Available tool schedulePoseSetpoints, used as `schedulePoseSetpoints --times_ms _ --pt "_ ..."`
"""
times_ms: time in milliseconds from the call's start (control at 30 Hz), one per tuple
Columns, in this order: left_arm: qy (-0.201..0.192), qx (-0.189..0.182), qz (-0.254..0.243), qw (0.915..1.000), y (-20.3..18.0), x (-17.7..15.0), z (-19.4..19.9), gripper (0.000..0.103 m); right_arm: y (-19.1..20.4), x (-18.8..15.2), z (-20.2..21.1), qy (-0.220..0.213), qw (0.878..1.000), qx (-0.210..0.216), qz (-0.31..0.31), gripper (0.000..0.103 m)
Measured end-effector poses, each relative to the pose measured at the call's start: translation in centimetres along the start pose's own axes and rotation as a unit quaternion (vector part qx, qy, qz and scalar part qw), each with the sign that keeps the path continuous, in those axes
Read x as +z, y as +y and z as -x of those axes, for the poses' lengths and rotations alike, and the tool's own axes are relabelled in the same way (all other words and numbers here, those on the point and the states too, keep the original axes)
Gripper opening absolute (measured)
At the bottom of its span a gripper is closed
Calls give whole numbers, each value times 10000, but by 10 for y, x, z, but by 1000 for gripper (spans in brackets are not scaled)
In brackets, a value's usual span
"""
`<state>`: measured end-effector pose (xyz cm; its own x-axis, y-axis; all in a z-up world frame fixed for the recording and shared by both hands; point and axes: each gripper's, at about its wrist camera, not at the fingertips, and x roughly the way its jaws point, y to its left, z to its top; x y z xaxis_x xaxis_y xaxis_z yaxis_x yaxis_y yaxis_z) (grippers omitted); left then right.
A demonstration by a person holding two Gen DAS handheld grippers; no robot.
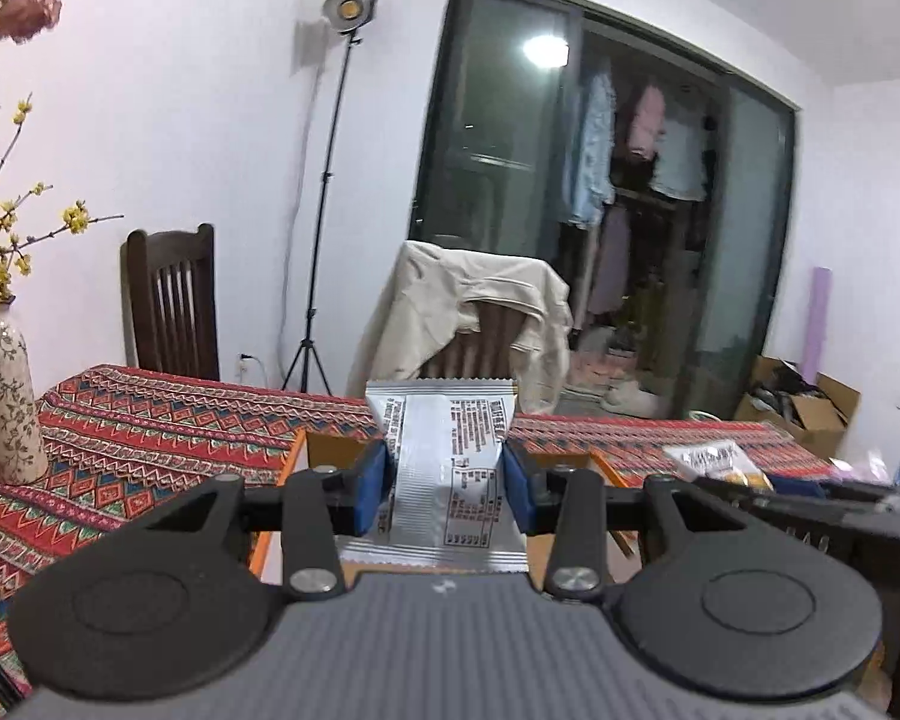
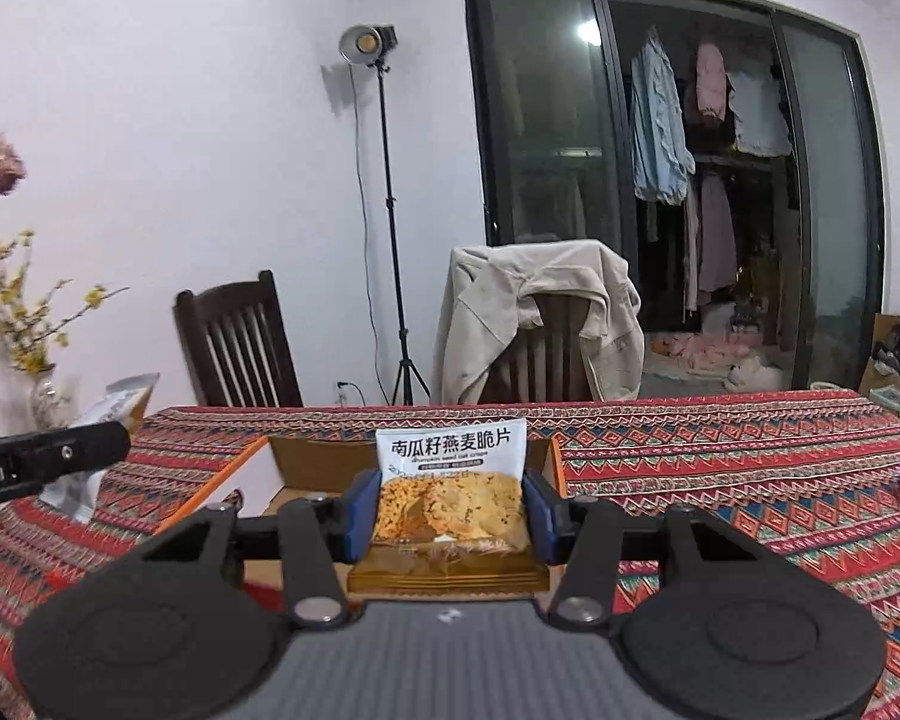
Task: Organize snacks
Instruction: 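Carry both packets over the cardboard box and open both tools to drop them, then move both open tools back toward the snack pile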
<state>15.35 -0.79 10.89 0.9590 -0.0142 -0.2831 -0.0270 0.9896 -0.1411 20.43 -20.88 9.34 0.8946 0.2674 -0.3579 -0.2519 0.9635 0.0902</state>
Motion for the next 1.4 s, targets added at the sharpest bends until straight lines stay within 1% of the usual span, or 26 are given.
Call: schedulePoseSetpoints --times_ms 67,167,300,367,433,500,567,633,700,767,800,833,867,900,967,1000,1033,1100,1200,1300,1400 --pt "35 162 91 9998 4 6 -22 42 5 7 -24 104 9999 -107 -5 49" --pt "111 441 267 9986 12 8 -54 42 10 9 -57 264 9996 -136 -25 49" --pt "366 746 435 9956 28 0 -90 42 16 -3 -88 391 9991 -150 -19 49" --pt "482 815 480 9943 35 -7 -101 42 15 -12 -97 393 9991 -164 -5 49" --pt "559 781 530 9940 41 -15 -110 42 12 -21 -104 373 9992 -140 -68 49" --pt "687 766 428 9938 40 -20 -115 42 9 -28 -108 362 9992 -93 -172 49" --pt "694 826 309 9937 36 -25 -114 42 5 -32 -113 453 9988 -23 -208 49" --pt "773 804 295 9933 36 -28 -116 43 3 -35 -115 501 9986 -2 -190 50" --pt "770 773 335 9935 34 -30 -115 50 4 -38 -116 544 9984 -21 -158 52" --pt "668 766 352 9942 32 -30 -110 72 4 -39 -115 557 9983 -57 -145 62" --pt "565 765 363 9948 31 -30 -105 77 2 -40 -113 546 9983 -81 -170 71" --pt "495 754 387 9952 30 -29 -102 89 1 -41 -113 525 9984 -102 -207 84" --pt "384 724 416 9958 30 -30 -97 99 -1 -42 -109 486 9984 -121 -255 89" --pt "277 695 430 9963 30 -30 -93 101 -2 -42 -107 446 9985 -135 -296 93" --pt "155 641 440 9969 29 -29 -87 103 -5 -42 -103 381 9985 -143 -359 94" --pt "144 602 476 9969 29 -28 -84 103 -7 -42 -101 357 9985 -139 -394 100" --pt "148 560 505 9970 29 -26 -82 103 -8 -43 -98 328 9986 -137 -400 103" --pt "98 504 509 9974 28 -24 -75 103 -7 -41 -91 254 9988 -149 -390 103" --pt "55 642 428 9970 26 -18 -61 103 -7 -36 -76 158 9986 -104 -491 103" --pt "-43 533 515 9972 28 -10 -41 103 -4 -32 -56 34 9991 -40 -416 103" --pt "-16 509 507 9974 28 -5 -24 103 0 -32 -33 -38 9997 71 -238 103"
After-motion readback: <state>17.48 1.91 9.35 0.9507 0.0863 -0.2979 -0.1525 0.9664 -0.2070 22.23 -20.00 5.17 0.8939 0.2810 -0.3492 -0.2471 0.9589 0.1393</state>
